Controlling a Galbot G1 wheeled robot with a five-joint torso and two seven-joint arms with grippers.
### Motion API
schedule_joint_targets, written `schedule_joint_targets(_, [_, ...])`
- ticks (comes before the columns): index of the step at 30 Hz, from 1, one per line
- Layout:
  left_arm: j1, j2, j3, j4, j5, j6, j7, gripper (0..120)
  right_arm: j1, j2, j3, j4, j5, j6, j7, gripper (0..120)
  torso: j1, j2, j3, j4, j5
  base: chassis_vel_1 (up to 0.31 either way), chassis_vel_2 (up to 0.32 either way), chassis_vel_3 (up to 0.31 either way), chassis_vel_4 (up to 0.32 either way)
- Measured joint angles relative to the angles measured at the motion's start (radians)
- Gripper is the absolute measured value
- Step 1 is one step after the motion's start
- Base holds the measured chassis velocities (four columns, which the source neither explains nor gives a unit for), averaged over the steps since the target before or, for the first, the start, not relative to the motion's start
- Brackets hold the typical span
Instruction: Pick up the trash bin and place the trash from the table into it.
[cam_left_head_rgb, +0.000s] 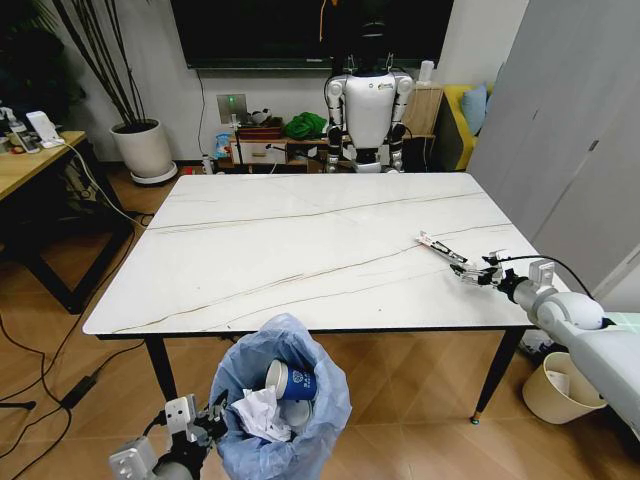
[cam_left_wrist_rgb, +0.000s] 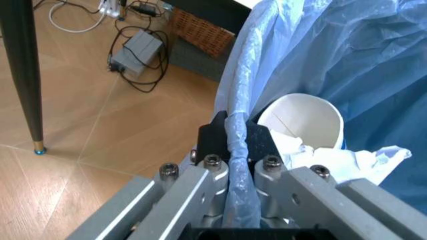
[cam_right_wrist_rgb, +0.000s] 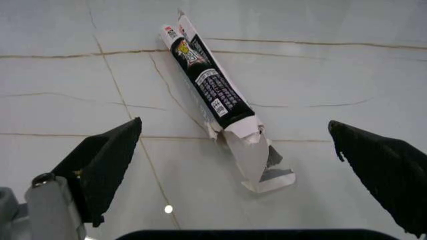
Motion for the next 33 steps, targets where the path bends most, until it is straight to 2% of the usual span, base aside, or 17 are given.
schedule_joint_targets(13, [-0.003, 0.001, -0.003, 0.005, -0.002, 0.000, 0.000, 0, 0.039, 0.024, -0.028, -0.047, 0.004, -0.004, -0.006, 100, 0.000, 0.000, 0.000, 0.0001, 0.0000, 0.000, 0.000, 0.000, 0.000])
schedule_joint_targets(17, [-0.006, 0.001, 0.000, 0.009, -0.003, 0.000, 0.000, 0, 0.040, 0.026, -0.029, -0.054, 0.009, -0.005, -0.010, 91, 0.000, 0.000, 0.000, 0.0000, 0.0000, 0.000, 0.000, 0.000, 0.000])
schedule_joint_targets(21, [-0.006, 0.002, 0.000, 0.011, -0.005, 0.000, 0.000, 0, 0.040, 0.031, -0.030, -0.064, 0.012, -0.004, -0.011, 73, 0.000, 0.000, 0.000, 0.0000, 0.0000, 0.000, 0.000, 0.000, 0.000])
schedule_joint_targets(22, [-0.006, 0.002, 0.000, 0.011, -0.005, 0.000, 0.000, 0, 0.040, 0.031, -0.030, -0.064, 0.012, -0.004, -0.011, 73, 0.000, 0.000, 0.000, 0.0000, 0.0000, 0.000, 0.000, 0.000, 0.000])
schedule_joint_targets(25, [-0.006, 0.003, 0.000, 0.012, -0.006, -0.001, 0.000, 0, 0.042, 0.034, -0.032, -0.071, 0.012, -0.003, -0.009, 58, 0.000, 0.000, 0.000, 0.0000, 0.0001, 0.000, 0.000, 0.000, 0.000])
schedule_joint_targets(26, [-0.006, 0.003, 0.000, 0.012, -0.006, -0.001, 0.000, 0, 0.042, 0.034, -0.032, -0.071, 0.012, -0.003, -0.009, 58, 0.000, 0.000, 0.000, 0.0000, 0.0001, 0.000, 0.000, 0.000, 0.000])
schedule_joint_targets(29, [-0.009, 0.006, -0.001, 0.014, -0.008, -0.001, 0.000, 0, 0.045, 0.034, -0.033, -0.075, 0.012, -0.002, -0.008, 43, 0.000, 0.000, 0.000, 0.0000, 0.0000, 0.000, 0.000, 0.000, 0.000])
schedule_joint_targets(30, [-0.009, 0.006, -0.001, 0.014, -0.008, -0.001, 0.000, 0, 0.045, 0.034, -0.033, -0.075, 0.012, -0.002, -0.008, 43, 0.000, 0.000, 0.000, 0.0000, 0.0000, 0.000, 0.000, 0.000, 0.000])
schedule_joint_targets(33, [-0.013, 0.006, 0.000, 0.017, -0.009, -0.001, 0.000, 0, 0.048, 0.031, -0.037, -0.075, 0.012, -0.001, -0.008, 28, 0.000, 0.000, 0.000, 0.0001, 0.0000, 0.000, 0.000, 0.000, 0.000])
